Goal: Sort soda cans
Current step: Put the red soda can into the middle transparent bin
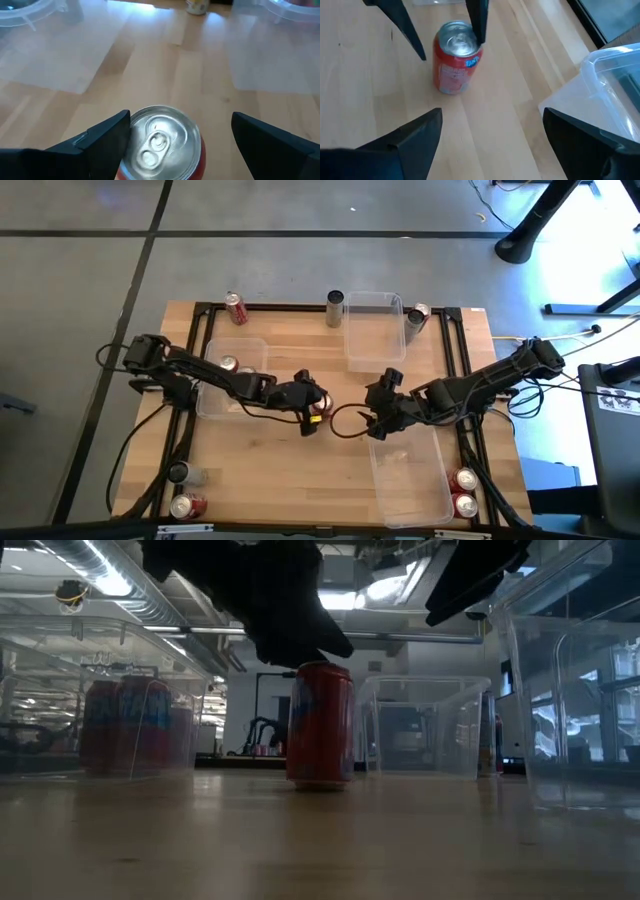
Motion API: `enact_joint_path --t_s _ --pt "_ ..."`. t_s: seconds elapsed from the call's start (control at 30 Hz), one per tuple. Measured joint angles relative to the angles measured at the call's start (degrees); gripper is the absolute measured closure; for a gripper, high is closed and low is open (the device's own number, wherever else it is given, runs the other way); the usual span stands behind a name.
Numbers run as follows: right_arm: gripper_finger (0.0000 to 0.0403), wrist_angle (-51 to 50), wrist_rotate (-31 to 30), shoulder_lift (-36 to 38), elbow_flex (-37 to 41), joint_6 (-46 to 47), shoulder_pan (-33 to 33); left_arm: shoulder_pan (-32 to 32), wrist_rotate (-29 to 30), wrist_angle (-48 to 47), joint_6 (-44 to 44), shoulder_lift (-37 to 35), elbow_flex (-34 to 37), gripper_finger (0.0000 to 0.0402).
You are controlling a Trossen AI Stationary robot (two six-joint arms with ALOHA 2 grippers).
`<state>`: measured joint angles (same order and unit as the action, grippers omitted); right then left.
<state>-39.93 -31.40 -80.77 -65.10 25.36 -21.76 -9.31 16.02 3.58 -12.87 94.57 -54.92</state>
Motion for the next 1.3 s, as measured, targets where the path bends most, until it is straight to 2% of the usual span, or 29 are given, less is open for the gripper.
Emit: enact_joint_path --t_s 0.2,0.53,0.7,1.17,1.3 --pt "0.0058 0.0 0.07 0.0 0.0 -0.07 0.0 0.0 0.71 0.49 -0.09 1.17 -0.1 0.0066" --pt "0.0058 0.09 -0.07 0.0 0.0 -0.08 0.02 -0.07 0.11 -0.68 -1.05 -2.97 0.32 0.0066" --pt "0.0058 1.3 -0.07 0.0 0.0 -0.09 0.02 -0.01 2.02 -0.71 -0.25 -3.31 0.32 0.0066" --pt "0.0058 2.28 -0.07 0.0 0.04 -0.09 0.0 0.36 2.11 -1.98 -3.88 2.84 0.23 0.0067" --pt "0.0058 2.34 -0.07 0.0 0.04 -0.13 0.0 0.36 2.05 -1.26 -3.86 2.81 0.25 0.009"
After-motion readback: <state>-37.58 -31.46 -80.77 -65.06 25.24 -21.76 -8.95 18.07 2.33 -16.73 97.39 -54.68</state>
